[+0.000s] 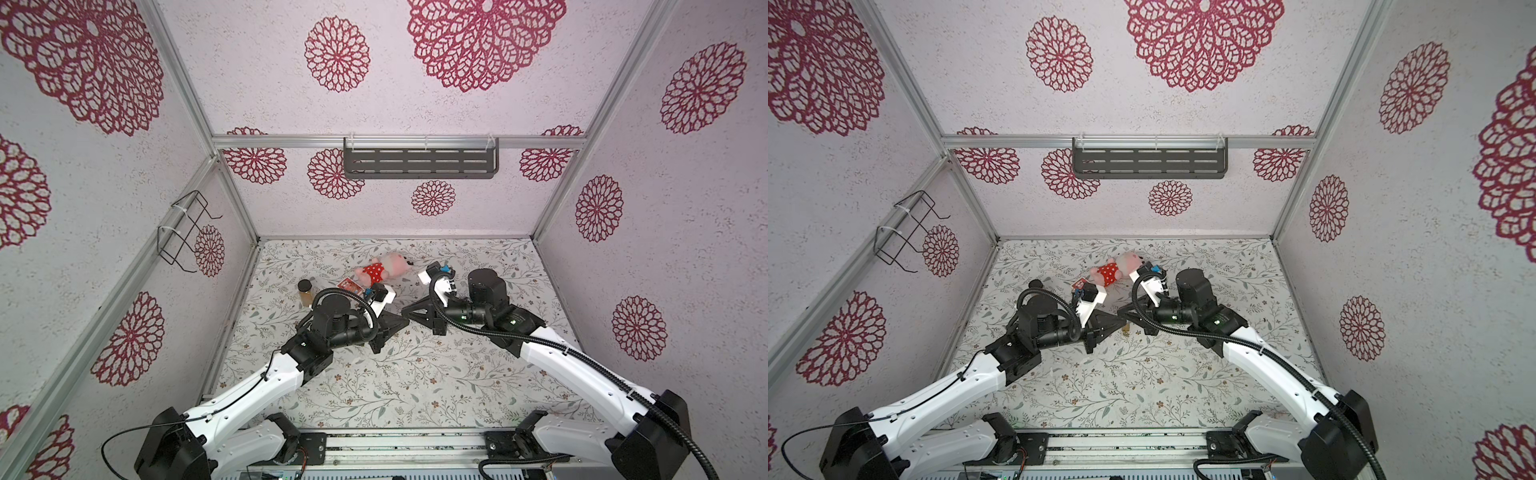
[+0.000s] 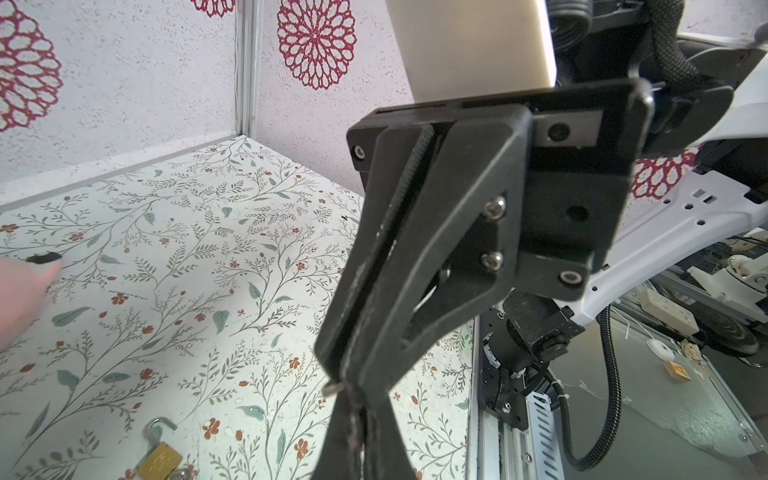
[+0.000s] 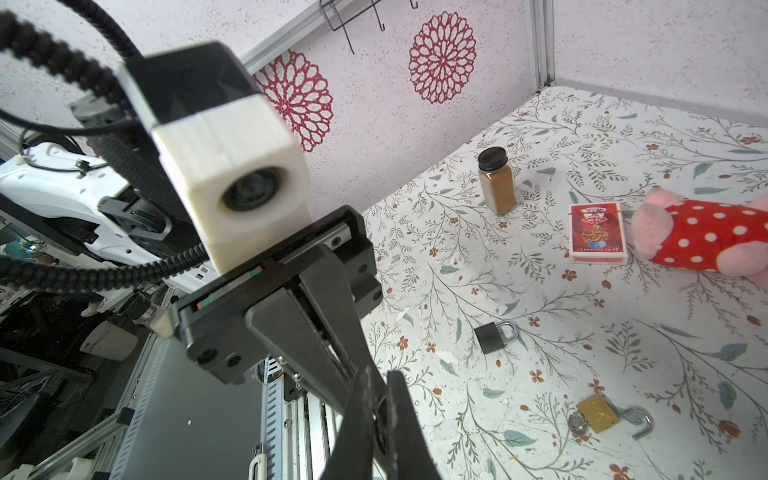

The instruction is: Unlock with the key

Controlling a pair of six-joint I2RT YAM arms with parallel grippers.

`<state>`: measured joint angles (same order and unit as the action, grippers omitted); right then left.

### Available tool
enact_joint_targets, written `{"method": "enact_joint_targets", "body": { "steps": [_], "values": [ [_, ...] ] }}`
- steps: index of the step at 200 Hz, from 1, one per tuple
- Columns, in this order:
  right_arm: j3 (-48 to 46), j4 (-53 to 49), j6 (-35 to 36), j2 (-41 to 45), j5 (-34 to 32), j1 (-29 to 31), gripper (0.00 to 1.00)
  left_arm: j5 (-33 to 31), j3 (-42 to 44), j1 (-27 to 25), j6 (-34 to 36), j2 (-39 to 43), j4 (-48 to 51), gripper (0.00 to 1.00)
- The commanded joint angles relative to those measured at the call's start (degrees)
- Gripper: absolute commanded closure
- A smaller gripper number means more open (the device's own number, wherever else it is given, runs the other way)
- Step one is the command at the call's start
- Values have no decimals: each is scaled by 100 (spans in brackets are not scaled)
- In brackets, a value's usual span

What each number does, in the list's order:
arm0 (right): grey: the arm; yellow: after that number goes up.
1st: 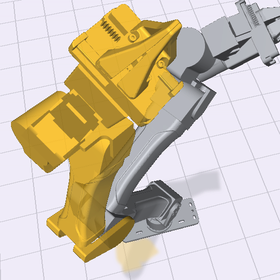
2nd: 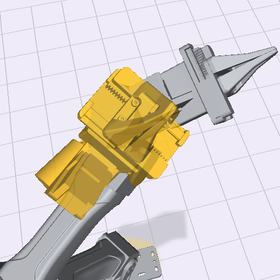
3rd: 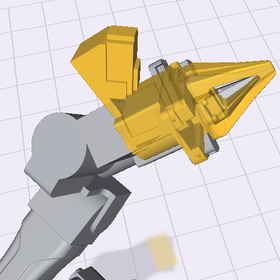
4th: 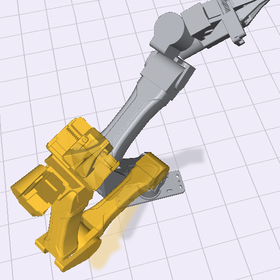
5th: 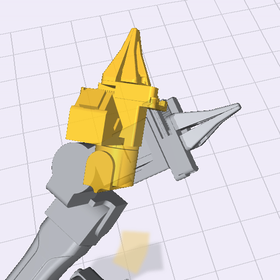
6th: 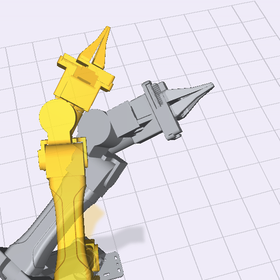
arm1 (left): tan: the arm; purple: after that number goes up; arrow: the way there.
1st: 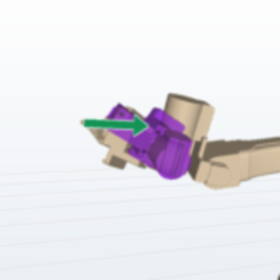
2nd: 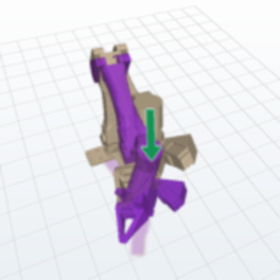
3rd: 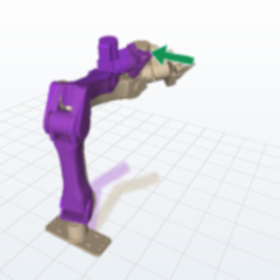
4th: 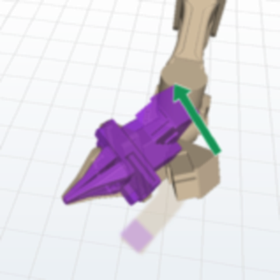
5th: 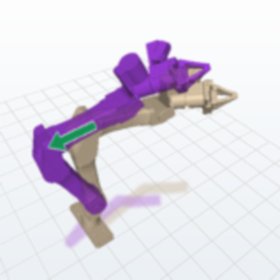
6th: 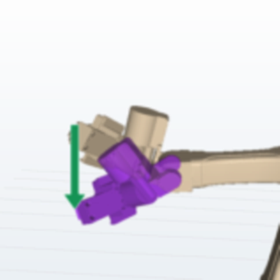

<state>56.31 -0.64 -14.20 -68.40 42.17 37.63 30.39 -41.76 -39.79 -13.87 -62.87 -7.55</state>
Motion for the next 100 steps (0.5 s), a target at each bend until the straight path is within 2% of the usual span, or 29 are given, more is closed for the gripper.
{"method": "enact_joint_targets", "body": {
  "steps": [1, 50, 76, 100],
  "values": [
    [-46, 73, -190, 48, -174, -45, 100, 74, -245, -9, 53, 70, -317, 98],
    [-101, 394, -461, 71, -194, -44, 100, 28, -228, -2, 18, 102, -326, 88],
    [-116, 605, -635, 65, -173, -54, 100, -51, -201, 12, 12, 83, -283, 70],
    [-85, 778, -876, 42, -198, -63, 100, -143, -103, 33, -68, 139, -278, 60]
  ]
}}
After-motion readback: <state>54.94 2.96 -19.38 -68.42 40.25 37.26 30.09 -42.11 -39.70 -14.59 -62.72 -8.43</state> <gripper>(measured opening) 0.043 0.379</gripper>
